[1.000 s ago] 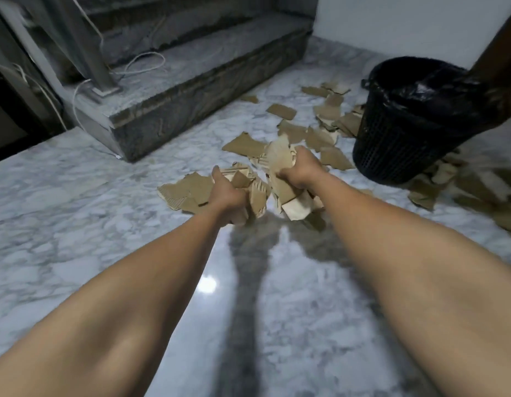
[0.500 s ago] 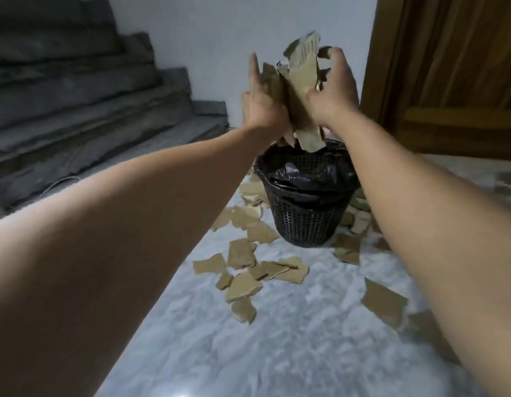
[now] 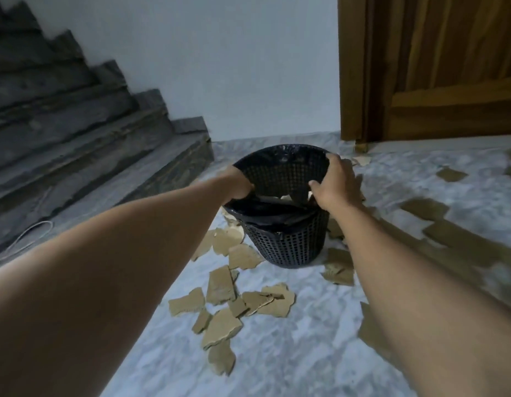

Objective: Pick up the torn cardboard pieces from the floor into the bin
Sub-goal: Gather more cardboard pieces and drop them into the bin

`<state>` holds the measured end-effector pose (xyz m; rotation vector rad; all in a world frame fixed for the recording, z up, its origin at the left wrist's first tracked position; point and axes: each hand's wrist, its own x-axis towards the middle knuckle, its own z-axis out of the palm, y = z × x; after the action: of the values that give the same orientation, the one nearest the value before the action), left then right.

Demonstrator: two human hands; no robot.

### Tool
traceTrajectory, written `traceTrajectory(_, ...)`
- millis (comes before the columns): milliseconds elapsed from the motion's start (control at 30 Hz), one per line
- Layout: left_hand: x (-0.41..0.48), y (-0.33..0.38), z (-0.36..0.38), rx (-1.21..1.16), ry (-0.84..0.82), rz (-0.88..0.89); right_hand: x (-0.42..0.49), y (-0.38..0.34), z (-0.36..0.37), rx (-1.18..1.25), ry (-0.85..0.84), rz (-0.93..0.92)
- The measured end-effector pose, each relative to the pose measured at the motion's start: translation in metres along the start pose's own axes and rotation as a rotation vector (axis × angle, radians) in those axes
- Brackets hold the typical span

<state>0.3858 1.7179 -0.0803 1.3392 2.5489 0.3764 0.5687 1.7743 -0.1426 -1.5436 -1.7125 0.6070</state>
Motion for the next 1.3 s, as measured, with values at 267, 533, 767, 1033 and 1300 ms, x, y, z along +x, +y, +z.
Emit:
traceTrajectory(267, -0.015, -0.045, 0.024, -0.598, -0.208, -0.209, -0.010, 0.002, -0.012, 0.337, -0.381, 0.507)
traceTrajectory(533, 0.008, -0.111, -0.028, -0.987, -0.192, -0.106, -0.025, -0.071, 0.005, 0.529, -0.560, 0.528)
traceTrajectory(767, 0.062, -0.233, -0.160, -1.092, 0.123, -0.044, -0.039, -0.233, 0.096, 0.658, -0.621, 0.378)
traceTrajectory(1033, 0.127, -0.408, -0.150, -1.269, 0.198, -0.093, -0.106, -0.307, 0.289, 0.835, -0.436, 0.383)
traceTrajectory(1300, 0.168, -0.508, -0.100, -1.310, 0.186, -0.244, -0.111, -0.316, 0.384, 0.593, -0.527, 0.510)
